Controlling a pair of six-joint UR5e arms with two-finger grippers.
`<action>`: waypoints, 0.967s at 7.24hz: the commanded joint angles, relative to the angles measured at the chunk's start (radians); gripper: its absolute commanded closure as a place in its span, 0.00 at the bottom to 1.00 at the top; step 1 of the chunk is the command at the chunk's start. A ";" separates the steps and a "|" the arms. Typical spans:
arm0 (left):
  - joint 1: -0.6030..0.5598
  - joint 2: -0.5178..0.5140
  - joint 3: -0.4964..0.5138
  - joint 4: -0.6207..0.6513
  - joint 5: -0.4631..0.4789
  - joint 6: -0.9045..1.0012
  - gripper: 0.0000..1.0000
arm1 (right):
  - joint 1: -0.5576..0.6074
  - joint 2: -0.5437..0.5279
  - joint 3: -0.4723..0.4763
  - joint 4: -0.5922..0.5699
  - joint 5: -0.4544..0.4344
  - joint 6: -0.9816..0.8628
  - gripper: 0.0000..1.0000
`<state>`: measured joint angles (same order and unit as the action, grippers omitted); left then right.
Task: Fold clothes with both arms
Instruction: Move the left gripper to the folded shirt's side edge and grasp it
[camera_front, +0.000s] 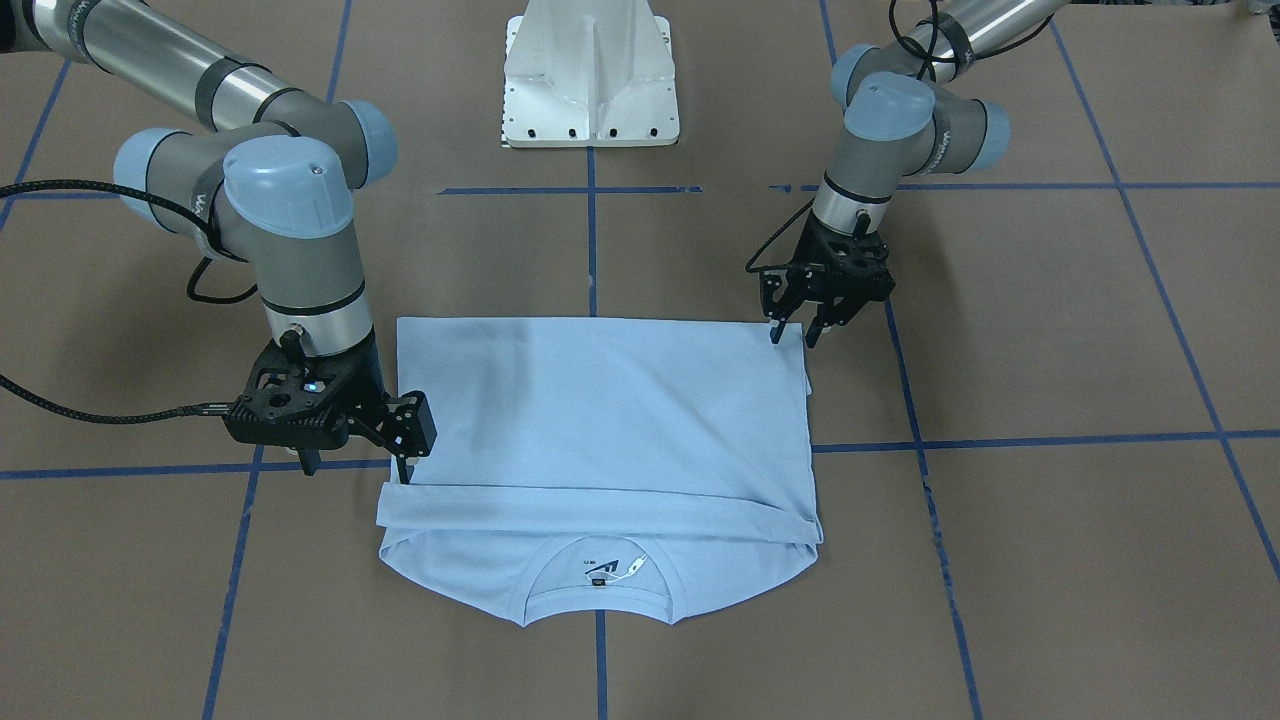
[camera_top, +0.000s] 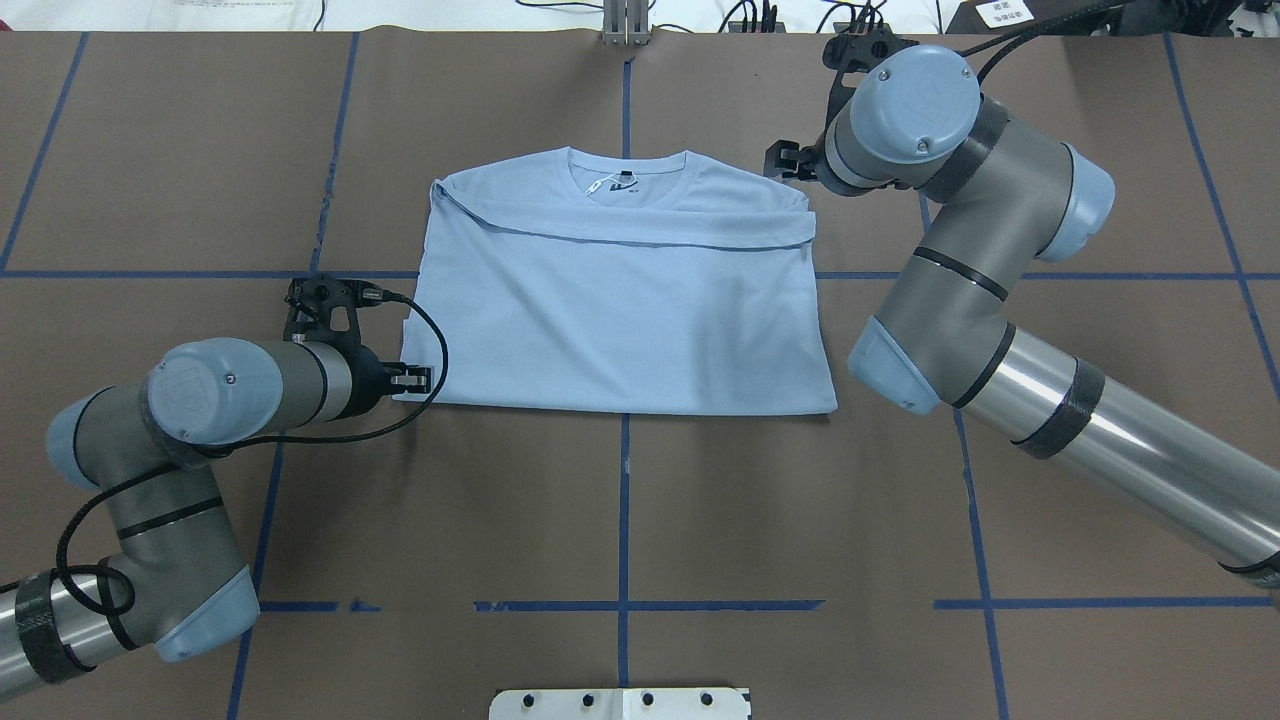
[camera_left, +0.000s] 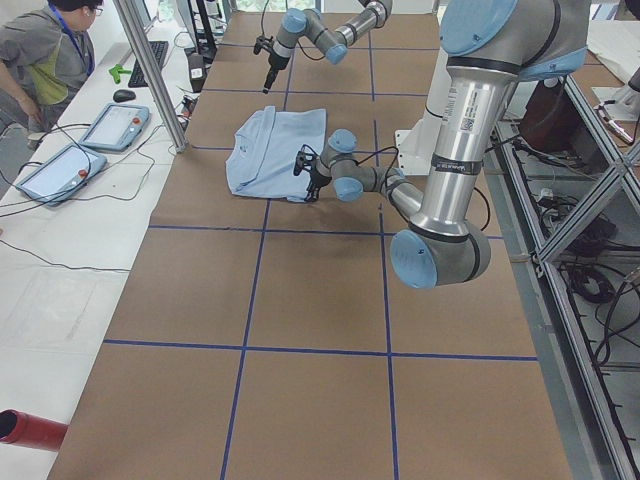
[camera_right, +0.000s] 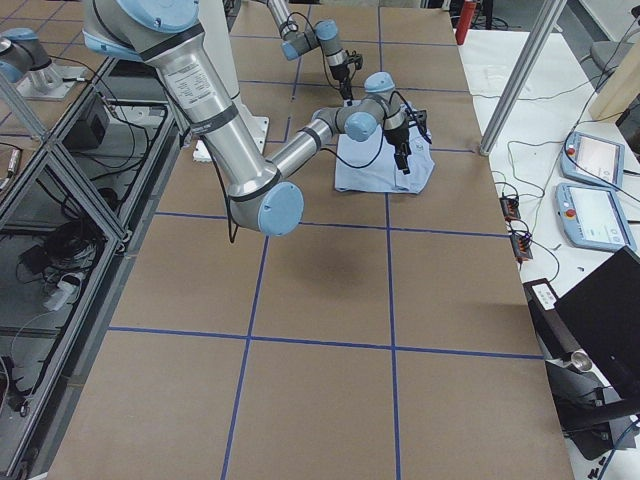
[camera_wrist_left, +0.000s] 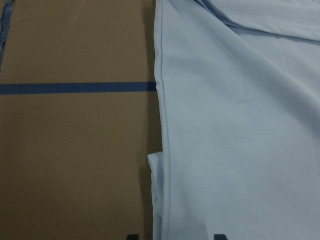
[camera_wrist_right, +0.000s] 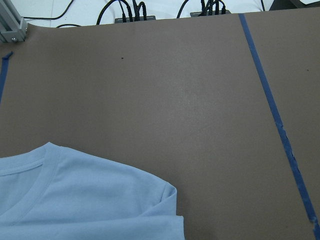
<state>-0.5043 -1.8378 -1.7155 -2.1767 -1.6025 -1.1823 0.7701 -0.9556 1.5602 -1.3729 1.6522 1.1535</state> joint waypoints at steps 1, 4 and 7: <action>0.003 0.000 0.000 0.000 0.000 0.000 0.84 | -0.003 0.000 0.000 0.000 0.000 0.000 0.00; 0.000 0.006 -0.013 0.005 0.003 0.010 1.00 | -0.009 0.000 0.000 0.000 -0.002 0.006 0.00; -0.107 0.026 0.029 0.009 0.000 0.226 1.00 | -0.012 -0.002 -0.002 0.000 -0.003 0.011 0.00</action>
<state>-0.5454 -1.8148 -1.7154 -2.1693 -1.6023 -1.0580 0.7586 -0.9562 1.5596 -1.3729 1.6503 1.1632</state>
